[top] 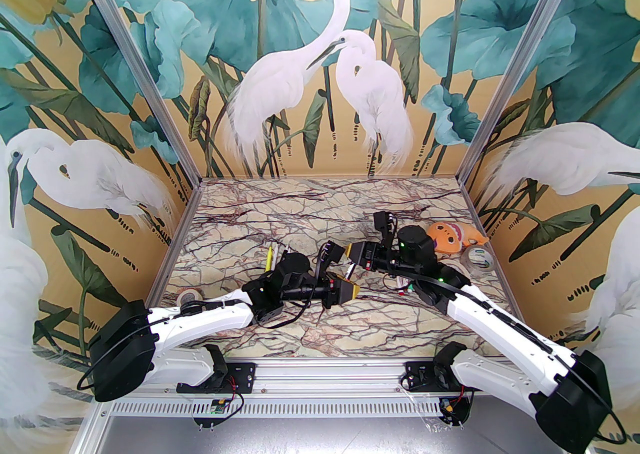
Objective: Open the pen caps
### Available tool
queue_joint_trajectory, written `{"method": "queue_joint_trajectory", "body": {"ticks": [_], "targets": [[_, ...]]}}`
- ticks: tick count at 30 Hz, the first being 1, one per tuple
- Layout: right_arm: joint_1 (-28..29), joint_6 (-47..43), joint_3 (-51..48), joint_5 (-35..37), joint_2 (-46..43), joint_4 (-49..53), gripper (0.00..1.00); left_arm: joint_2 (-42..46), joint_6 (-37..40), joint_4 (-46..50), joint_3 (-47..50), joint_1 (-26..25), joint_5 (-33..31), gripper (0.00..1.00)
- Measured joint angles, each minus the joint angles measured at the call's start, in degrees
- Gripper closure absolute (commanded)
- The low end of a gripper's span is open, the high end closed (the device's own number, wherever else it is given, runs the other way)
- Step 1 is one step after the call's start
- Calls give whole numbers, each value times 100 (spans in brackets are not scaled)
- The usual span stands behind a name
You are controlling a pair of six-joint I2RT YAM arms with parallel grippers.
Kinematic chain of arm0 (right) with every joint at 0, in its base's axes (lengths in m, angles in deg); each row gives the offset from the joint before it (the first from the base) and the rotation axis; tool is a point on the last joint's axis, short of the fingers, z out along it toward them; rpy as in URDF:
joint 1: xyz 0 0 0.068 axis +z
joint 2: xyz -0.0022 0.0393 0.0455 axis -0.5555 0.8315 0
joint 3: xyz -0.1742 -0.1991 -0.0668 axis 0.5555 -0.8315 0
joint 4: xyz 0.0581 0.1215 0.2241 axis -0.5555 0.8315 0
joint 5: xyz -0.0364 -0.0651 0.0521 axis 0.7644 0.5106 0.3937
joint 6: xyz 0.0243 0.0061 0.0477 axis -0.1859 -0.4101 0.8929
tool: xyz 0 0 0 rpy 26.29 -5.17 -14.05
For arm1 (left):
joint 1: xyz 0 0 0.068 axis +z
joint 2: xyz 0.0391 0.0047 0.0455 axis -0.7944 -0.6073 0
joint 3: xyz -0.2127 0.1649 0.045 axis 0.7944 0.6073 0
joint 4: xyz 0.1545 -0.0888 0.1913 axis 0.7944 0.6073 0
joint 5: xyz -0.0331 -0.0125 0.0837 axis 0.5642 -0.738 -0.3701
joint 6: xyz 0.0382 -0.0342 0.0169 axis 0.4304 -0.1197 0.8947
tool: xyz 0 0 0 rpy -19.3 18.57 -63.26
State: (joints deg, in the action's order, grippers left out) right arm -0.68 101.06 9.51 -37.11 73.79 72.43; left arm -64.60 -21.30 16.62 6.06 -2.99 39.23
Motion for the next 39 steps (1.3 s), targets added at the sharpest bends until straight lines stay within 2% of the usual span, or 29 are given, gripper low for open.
{"method": "queue_joint_trajectory", "body": {"ticks": [4, 10, 15, 26, 32, 39], "targets": [[2, 90, 136, 175, 50, 337, 95, -48, 107, 184, -103, -50, -155, 100], [-389, 63, 195, 1499, 234, 625, 97, -260, 297, 1038, -221, -369, -297, 100], [-391, 7, 275, 1781, 280, 785, 96, -625, 332, 1145, -350, -588, -339, 100], [-785, -984, 332, 1049, 284, 931, 91, -109, 81, 815, -66, -505, -533, 100], [-1108, -1545, 332, 616, 570, 1106, 88, 520, -225, 590, 487, -17, -553, 100], [-1141, -2131, 516, 437, 1351, 1587, 86, 1220, -404, 656, 859, 444, -597, 100]]}}
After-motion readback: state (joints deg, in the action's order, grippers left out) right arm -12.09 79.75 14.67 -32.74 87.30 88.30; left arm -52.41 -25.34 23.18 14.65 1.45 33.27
